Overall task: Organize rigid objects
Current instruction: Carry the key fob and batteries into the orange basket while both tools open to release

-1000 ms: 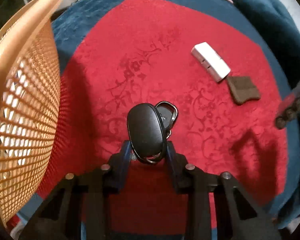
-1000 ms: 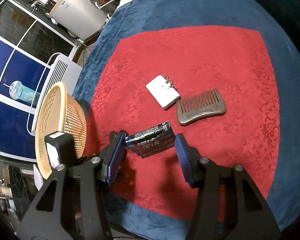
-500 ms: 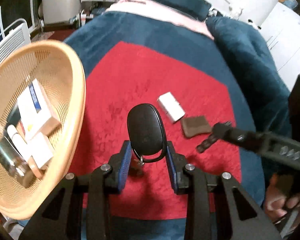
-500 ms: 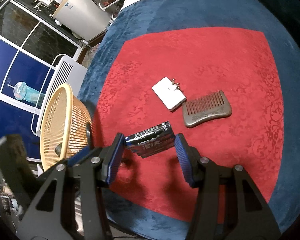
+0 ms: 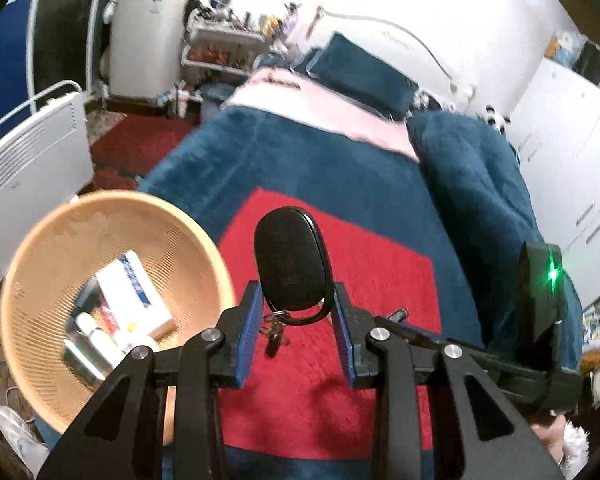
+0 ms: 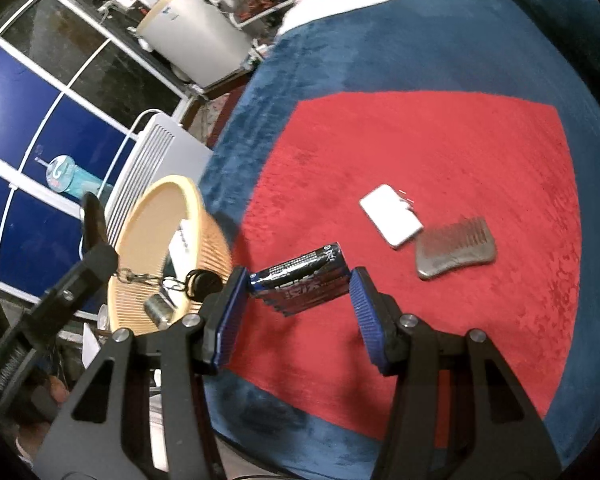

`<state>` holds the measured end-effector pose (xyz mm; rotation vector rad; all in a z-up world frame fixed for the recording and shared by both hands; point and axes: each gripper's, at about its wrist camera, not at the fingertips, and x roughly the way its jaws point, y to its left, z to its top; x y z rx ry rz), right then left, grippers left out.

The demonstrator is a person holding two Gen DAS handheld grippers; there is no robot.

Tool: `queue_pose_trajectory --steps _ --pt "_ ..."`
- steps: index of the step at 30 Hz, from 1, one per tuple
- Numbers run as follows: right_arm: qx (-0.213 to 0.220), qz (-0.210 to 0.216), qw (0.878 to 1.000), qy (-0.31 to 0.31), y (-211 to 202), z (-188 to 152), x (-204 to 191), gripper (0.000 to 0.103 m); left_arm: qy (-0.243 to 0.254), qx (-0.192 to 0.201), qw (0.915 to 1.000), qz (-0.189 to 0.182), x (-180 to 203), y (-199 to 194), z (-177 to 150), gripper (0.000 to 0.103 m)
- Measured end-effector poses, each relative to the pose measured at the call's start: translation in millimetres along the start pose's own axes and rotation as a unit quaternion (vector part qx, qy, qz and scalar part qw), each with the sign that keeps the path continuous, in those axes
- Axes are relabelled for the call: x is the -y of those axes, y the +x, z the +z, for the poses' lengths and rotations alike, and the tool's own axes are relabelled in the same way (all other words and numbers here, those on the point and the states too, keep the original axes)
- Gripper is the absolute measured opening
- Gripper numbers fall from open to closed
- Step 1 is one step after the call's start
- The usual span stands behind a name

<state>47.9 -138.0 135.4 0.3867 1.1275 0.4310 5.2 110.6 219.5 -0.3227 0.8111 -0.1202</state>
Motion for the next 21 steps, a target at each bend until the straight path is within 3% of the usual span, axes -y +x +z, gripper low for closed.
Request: queue_pose_trajectory --steps 12,16,21 --pt "-0.002 0.06 0.995 -0.084 23.8 10.2 -108.3 0.053 -0.073 0.051 0.9944 0.057 -94.0 -55.5 11.3 0.035" --pt "-0.013 0.069 0.992 -0.103 36.3 7.7 -131.5 0.053 -0.084 0.043 0.9931 0.069 -111.5 -58.4 8.3 0.035" --pt "-0.029 0.064 0.991 -0.117 51.4 3.3 -146.8 0.053 -0.1 0.002 0.9919 0.079 -131.0 -37.4 -5.7 0.035"
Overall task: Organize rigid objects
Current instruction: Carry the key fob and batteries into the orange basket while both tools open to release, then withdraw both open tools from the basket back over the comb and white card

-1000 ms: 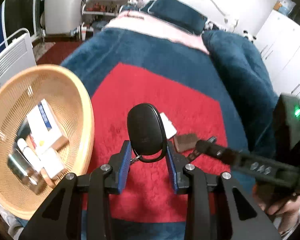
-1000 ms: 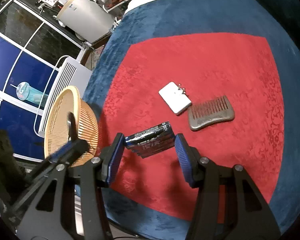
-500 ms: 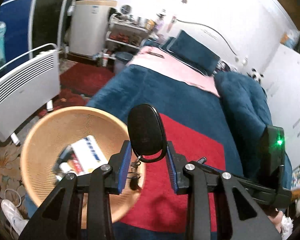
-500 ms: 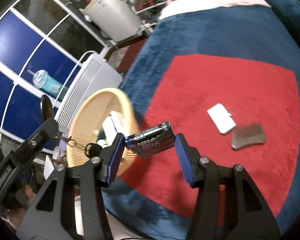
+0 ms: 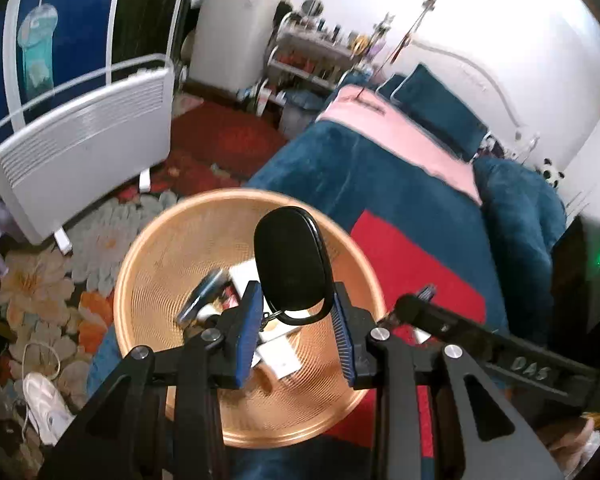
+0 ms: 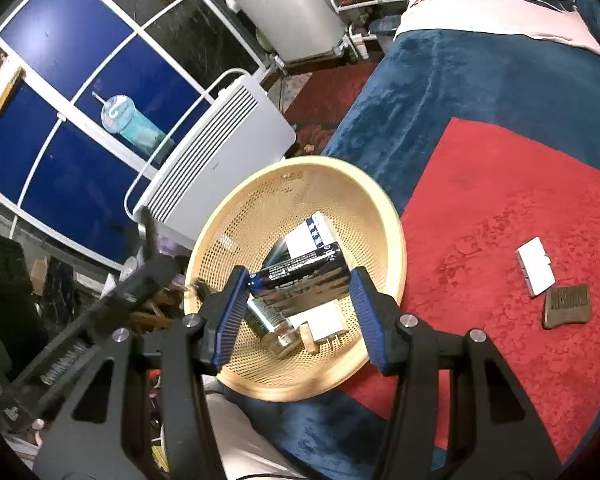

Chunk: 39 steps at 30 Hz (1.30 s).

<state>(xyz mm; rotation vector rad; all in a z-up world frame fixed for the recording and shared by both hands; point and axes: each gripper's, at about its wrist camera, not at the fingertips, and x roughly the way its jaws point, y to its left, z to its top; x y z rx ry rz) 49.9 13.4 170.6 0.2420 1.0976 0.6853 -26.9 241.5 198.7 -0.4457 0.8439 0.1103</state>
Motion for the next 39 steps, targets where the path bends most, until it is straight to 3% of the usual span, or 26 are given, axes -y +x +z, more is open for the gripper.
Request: queue_pose_trajectory --steps 8,10,11,12,14,18,26,39 --pt "-0.02 -0.013 1.0 -0.013 13.0 -0.9 -10.8 0.054 -0.009 -0.046 0.9988 -0.013 -11.2 22.8 -12.1 0.035" --pt "-0.025 -0.022 0.999 -0.014 15.5 -0.3 -10.2 0.055 -0.014 -0.069 0.9975 0.004 -16.3 31.6 -15.3 0.054" --pt "-0.026 -0.027 0.999 -0.014 15.5 0.3 -9.8 0.059 -0.019 -0.073 0.9971 0.008 -18.3 33.0 -17.2 0.084" --pt "-0.025 -0.029 0.999 -0.014 15.1 -0.3 -9.9 0.063 -0.028 -0.074 0.9968 0.013 -21.7 33.7 -19.2 0.103" --pt "-0.018 -0.033 0.999 -0.012 11.1 0.1 -7.2 0.085 -0.038 -0.065 0.9969 0.022 -26.1 30.1 -22.9 0.102" --pt "-0.007 -0.047 0.999 -0.004 5.0 -1.7 -0.1 0.103 -0.029 -0.06 0.9963 0.054 -27.9 26.4 -27.1 0.102" --pt "-0.043 -0.071 0.996 -0.029 12.5 -16.9 5.9 0.103 -0.018 -0.062 0.9939 0.09 -26.7 22.7 -35.0 0.102" --pt "-0.061 -0.087 0.993 -0.048 18.6 -25.8 7.6 0.103 -0.022 -0.063 0.9923 0.104 -24.5 20.1 -36.8 0.102"
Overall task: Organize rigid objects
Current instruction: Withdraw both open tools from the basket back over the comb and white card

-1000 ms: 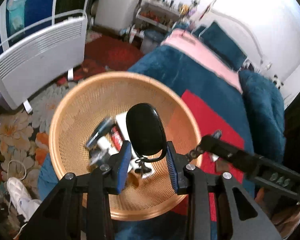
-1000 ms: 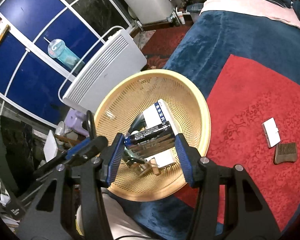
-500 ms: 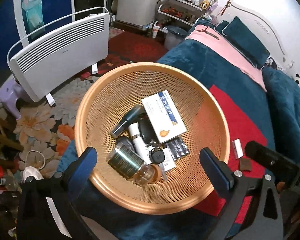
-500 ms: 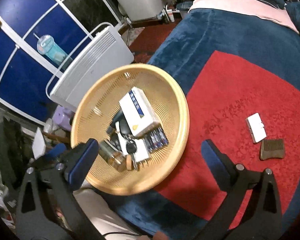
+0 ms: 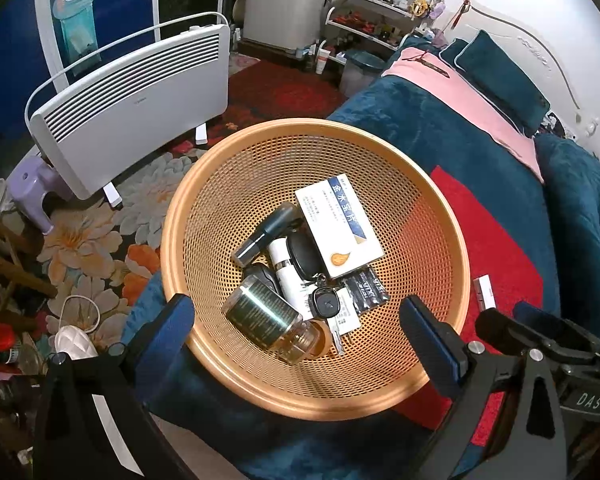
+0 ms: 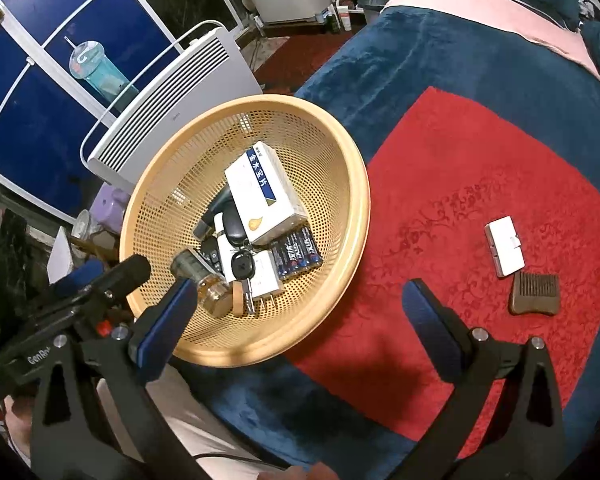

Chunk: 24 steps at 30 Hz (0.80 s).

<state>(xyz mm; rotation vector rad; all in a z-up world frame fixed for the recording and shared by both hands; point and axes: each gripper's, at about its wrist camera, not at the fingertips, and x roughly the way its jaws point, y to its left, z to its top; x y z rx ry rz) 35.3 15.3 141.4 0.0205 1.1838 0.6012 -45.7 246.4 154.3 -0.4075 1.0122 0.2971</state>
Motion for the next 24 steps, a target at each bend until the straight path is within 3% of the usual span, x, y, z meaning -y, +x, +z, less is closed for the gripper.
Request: queue_pose_trajectory --steps 24 --pt "0.002 0.004 1.0 0.017 -4.6 -3.1 18.6 0.103 0.02 -0.006 0.9998 0.006 22.2 0.7 -2.7 0.102"
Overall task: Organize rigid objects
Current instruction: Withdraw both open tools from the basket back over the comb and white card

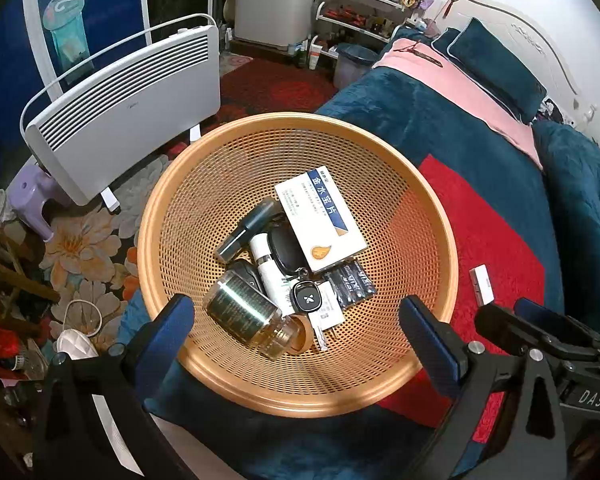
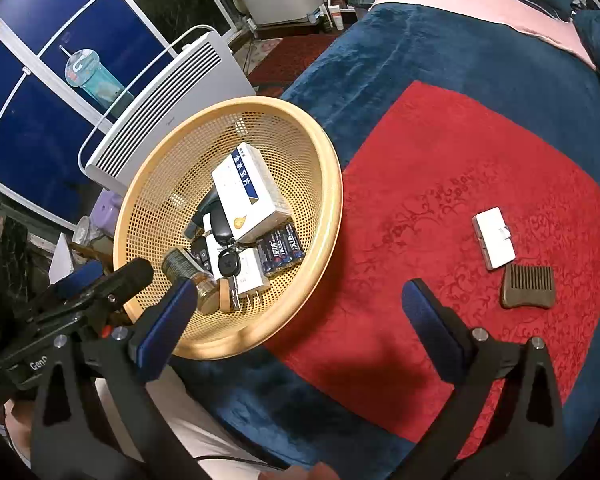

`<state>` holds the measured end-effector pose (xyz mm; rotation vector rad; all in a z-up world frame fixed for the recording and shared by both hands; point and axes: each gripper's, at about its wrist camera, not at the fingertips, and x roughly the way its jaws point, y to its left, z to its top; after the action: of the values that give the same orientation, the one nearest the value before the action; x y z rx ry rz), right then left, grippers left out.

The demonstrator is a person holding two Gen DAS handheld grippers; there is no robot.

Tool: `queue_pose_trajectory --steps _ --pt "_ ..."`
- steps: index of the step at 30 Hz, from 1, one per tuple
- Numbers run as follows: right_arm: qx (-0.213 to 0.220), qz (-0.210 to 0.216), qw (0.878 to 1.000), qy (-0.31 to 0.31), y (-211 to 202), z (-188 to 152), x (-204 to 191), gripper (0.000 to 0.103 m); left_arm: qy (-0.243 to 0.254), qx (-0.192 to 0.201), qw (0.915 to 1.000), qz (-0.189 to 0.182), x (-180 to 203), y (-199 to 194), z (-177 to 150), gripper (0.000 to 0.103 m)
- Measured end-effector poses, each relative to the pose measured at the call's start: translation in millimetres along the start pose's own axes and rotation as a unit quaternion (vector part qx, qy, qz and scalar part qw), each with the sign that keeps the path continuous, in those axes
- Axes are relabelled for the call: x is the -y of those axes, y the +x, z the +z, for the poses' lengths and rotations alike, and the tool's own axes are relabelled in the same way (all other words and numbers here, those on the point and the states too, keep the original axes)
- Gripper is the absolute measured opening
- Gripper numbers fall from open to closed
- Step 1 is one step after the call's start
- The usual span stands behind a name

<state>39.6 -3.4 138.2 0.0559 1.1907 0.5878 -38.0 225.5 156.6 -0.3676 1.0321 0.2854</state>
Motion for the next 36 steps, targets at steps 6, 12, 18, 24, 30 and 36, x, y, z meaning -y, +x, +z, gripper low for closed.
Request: queue_pose_trajectory --steps 6,12,18,24,30,36 --pt "0.0 0.004 1.0 0.004 -2.3 -1.6 5.5 0.103 0.005 -0.001 1.0 0.003 7.1 -0.4 0.2 0.102" --pt "0.002 0.006 1.0 0.008 -5.8 -2.9 10.9 0.103 0.012 -0.002 0.9999 0.005 15.9 -0.6 -0.6 0.102" --pt "0.005 0.007 1.0 0.014 -10.0 -5.1 17.7 0.103 0.023 -0.002 0.9997 0.006 26.7 0.2 -1.9 0.102" --pt "0.006 0.006 1.0 0.021 -13.0 -8.2 25.0 0.103 0.033 -0.006 0.9994 0.004 35.5 2.1 -5.0 0.102" --pt "0.008 0.001 0.999 0.037 -17.7 -15.6 41.0 0.103 0.047 -0.011 0.9988 -0.001 53.5 4.8 -7.5 0.102" --pt "0.01 -0.01 0.997 0.07 -24.5 -25.5 72.4 0.103 0.073 -0.019 0.997 -0.015 83.6 12.9 -10.8 0.102"
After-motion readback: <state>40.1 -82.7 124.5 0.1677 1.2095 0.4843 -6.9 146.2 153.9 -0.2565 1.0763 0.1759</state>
